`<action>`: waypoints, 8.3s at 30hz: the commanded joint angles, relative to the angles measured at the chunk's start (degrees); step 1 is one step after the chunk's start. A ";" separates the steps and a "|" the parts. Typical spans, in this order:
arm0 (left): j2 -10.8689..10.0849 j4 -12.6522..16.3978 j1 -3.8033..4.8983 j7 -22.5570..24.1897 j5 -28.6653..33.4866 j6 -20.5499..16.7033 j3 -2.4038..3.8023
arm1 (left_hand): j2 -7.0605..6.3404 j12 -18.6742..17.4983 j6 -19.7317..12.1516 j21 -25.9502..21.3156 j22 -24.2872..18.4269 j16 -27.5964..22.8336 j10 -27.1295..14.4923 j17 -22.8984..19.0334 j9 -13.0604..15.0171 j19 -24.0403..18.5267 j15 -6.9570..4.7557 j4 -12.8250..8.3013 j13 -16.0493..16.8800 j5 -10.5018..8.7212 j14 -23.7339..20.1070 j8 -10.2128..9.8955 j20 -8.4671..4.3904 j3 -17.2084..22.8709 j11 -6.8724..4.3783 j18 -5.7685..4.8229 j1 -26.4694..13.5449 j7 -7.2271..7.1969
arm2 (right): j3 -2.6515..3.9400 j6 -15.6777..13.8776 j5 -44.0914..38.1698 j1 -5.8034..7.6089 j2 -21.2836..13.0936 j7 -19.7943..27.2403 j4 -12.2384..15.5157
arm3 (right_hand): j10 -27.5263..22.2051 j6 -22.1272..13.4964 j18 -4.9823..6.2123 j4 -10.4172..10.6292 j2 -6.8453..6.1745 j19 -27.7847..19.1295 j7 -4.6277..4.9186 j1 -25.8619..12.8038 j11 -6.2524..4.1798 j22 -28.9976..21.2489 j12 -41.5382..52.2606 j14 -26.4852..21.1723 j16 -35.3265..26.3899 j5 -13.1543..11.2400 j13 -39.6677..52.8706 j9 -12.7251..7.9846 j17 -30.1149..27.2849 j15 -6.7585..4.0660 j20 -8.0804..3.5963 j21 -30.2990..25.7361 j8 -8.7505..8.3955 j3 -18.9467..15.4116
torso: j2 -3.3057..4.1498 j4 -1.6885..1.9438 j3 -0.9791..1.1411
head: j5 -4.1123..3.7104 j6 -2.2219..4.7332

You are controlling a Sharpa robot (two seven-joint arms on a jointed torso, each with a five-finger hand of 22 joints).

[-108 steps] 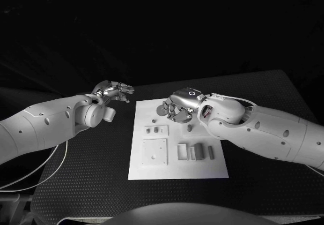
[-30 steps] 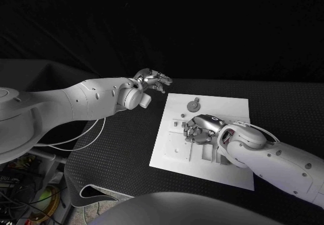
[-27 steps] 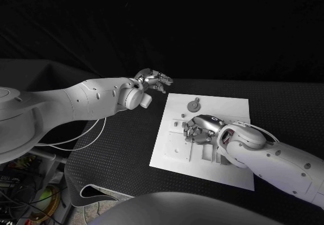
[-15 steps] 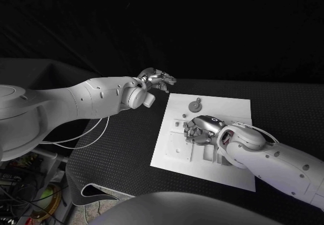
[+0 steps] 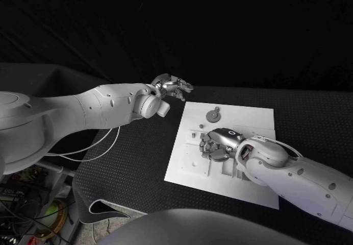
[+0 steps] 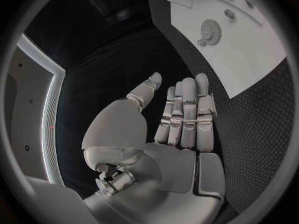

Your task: Assemble the parts on the task board

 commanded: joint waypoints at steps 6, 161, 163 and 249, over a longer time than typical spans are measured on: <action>0.13 0.04 0.11 0.38 -0.84 0.70 0.04 | 0.23 0.24 -0.38 -0.41 -0.07 -0.30 -0.43 0.11 -0.10 0.47 -0.02 0.07 0.09 -0.12 0.38 0.34 0.04 -0.29 0.06 0.75 -0.57 0.12 | -0.29 -2.79 -7.18 -0.07 -0.66 5.07 0.98 | 0.12 0.31 0.74 -0.52 0.41 0.00 0.14 0.04 -0.11 0.93 -0.25 -0.02 -0.20 0.38 -0.01 0.11 0.09 -0.22 -0.50 -0.06 0.33 -0.10 | 0.00 -0.01 0.00 | 0.37 0.01; 0.73 -0.03 0.60 0.10 -1.53 0.54 0.04 | 0.41 0.26 -0.63 -0.78 0.03 -0.51 -0.58 0.42 -0.34 0.70 0.01 0.12 0.13 -0.12 0.47 0.36 0.08 -0.51 0.10 0.80 -1.05 0.21 | -3.48 -5.31 -7.88 -0.53 0.94 10.04 -6.30 | -0.16 0.17 0.74 -0.44 0.26 -0.39 0.28 0.38 0.05 1.17 -0.64 -0.34 -0.23 0.37 0.03 0.34 0.37 -0.05 -0.40 0.11 -0.11 -0.30 | -0.02 -0.06 -0.03 | 3.92 0.01; 0.74 -0.02 0.61 0.08 -1.53 0.56 0.04 | 0.40 0.26 -0.63 -0.79 0.03 -0.52 -0.58 0.42 -0.35 0.70 0.01 0.12 0.13 -0.12 0.47 0.36 0.08 -0.52 0.10 0.80 -1.06 0.22 | -3.48 -4.28 -8.33 -0.53 1.00 9.54 -6.26 | -0.21 0.13 0.74 -0.43 0.22 -0.42 0.30 0.37 0.07 1.16 -0.68 -0.37 -0.25 0.37 0.02 0.33 0.37 -0.03 -0.39 0.11 -0.14 -0.31 | -0.02 -0.07 -0.04 | 3.96 0.01; 0.53 -1.88 0.71 -0.13 -1.83 0.72 0.00 | 0.38 0.25 -0.77 -1.05 0.16 -0.69 -0.76 0.64 -0.50 0.81 0.04 0.14 0.13 -0.13 0.50 0.42 0.10 -0.66 0.13 0.85 -1.71 0.27 | -0.45 3.38 -14.04 11.25 -15.86 1.39 9.61 | -35.75 -20.27 0.74 4.04 -13.52 -5.47 -1.33 3.12 6.19 0.73 -2.72 -5.53 -0.59 0.19 -19.15 -4.47 -0.12 5.98 2.34 -2.08 -9.03 -0.90 | -0.04 -0.04 0.13 | -4.08 0.01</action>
